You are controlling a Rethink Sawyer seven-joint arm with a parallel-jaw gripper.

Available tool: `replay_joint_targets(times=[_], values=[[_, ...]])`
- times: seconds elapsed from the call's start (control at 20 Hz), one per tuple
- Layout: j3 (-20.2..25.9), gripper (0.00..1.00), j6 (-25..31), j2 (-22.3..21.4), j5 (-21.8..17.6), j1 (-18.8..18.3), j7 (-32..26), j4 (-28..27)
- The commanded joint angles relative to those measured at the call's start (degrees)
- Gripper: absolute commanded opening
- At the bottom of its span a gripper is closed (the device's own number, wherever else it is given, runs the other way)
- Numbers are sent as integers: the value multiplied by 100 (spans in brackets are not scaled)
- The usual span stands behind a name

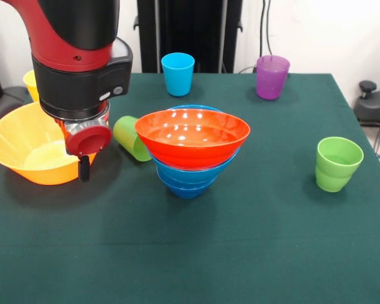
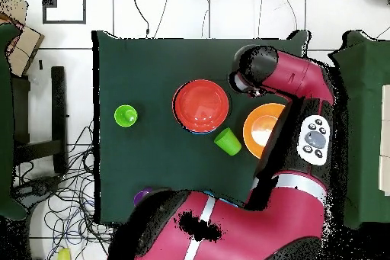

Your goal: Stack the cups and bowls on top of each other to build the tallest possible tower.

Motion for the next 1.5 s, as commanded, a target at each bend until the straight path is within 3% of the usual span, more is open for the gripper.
replay_joint_targets(times=[0.05,0.95,1.5], values=[[689,100,-345,125,-633,-14,-1269,639],[685,100,-433,130,-920,-61,-1128,764],[641,100,-599,348,-1152,-65,-965,616]])
